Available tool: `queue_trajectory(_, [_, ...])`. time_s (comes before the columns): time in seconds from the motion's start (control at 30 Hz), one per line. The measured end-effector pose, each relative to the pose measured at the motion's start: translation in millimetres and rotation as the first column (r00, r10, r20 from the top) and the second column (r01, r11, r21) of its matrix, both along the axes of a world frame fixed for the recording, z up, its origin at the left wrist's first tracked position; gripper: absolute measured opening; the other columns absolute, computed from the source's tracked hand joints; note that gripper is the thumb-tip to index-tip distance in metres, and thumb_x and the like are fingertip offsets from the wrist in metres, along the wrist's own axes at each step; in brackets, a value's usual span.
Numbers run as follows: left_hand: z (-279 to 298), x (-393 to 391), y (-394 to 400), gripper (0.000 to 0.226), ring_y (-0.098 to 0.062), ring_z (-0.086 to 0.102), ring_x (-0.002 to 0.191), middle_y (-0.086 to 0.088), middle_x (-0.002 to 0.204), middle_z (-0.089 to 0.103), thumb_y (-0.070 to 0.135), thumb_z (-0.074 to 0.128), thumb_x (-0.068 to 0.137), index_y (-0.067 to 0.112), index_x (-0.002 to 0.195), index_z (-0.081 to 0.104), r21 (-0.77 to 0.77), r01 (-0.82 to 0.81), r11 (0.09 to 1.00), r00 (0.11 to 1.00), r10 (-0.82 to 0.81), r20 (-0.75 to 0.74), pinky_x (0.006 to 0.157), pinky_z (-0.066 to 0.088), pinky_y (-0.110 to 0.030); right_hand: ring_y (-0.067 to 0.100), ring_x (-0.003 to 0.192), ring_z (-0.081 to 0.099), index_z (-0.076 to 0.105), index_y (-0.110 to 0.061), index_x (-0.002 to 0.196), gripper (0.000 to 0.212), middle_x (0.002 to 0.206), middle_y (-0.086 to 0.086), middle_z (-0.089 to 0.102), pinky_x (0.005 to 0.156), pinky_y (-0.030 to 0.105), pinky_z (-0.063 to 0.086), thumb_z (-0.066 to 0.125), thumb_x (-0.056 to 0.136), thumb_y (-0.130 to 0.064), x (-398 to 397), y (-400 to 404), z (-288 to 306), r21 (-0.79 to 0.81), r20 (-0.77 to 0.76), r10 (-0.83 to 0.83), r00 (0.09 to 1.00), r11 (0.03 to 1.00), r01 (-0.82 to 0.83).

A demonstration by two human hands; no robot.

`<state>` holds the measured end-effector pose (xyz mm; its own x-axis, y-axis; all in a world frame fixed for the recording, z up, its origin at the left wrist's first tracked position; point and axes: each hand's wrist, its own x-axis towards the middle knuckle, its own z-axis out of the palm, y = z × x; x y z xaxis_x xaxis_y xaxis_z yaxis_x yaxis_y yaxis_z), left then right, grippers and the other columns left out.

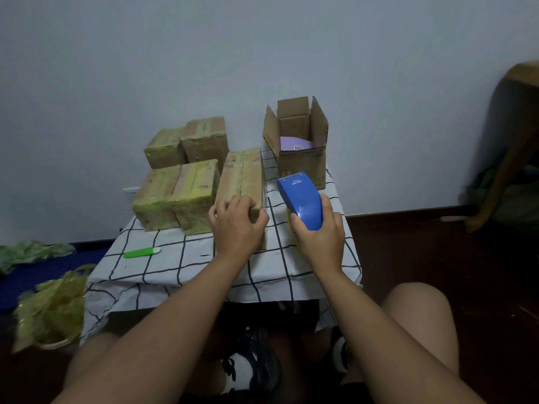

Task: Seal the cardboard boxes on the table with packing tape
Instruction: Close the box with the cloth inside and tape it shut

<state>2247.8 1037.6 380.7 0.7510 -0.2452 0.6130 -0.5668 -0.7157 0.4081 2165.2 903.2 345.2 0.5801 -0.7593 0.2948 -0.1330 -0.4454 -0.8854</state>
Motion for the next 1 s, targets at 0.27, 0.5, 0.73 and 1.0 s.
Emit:
queue_trajectory(0.27, [2,-1,-2,0.016,-0.023,0.047,0.097,0.008,0.092,0.061,0.036,0.062,0.087,0.021,0.088,0.059,0.068,0.023,0.997,1.000,-0.023,0.007,0.097,0.028,-0.041,0.019,0.094,0.052,0.035,-0.036,0.150,0.077,0.108,0.003,0.048,0.076,0.030,0.046,0.069,0.084,-0.054,0,1,1,-0.003,0.007,-0.003,1.000,1.000,0.003])
queue_trajectory(0.5, [6,1,4,0.016,-0.021,0.048,0.096,0.009,0.091,0.062,0.039,0.061,0.090,0.023,0.087,0.061,0.084,0.030,0.996,0.999,-0.031,0.013,0.086,0.023,-0.034,0.019,0.094,0.052,0.035,-0.037,0.150,0.076,0.108,0.002,0.048,0.075,0.030,0.045,0.068,0.084,-0.053,1,2,1,-0.001,-0.006,-0.008,1.000,1.000,0.008])
queue_trajectory(0.73, [11,7,17,0.026,-0.014,0.046,0.098,0.013,0.098,0.062,0.048,0.054,0.095,0.026,0.097,0.067,0.121,0.090,0.988,0.996,-0.088,-0.020,0.084,0.025,-0.033,0.018,0.094,0.050,0.032,-0.036,0.152,0.078,0.109,0.001,0.046,0.075,0.029,0.043,0.067,0.085,-0.054,-2,1,3,-0.002,-0.017,0.007,1.000,1.000,-0.007])
queue_trajectory(1.0, [19,18,19,0.018,-0.019,0.052,0.096,0.010,0.094,0.065,0.035,0.053,0.098,0.025,0.089,0.064,0.194,0.152,0.969,0.988,-0.147,-0.041,0.078,0.025,-0.035,0.017,0.097,0.051,0.032,-0.038,0.151,0.076,0.110,0.001,0.048,0.076,0.030,0.043,0.067,0.085,-0.053,-3,2,5,0.031,-0.017,0.017,1.000,0.999,-0.017])
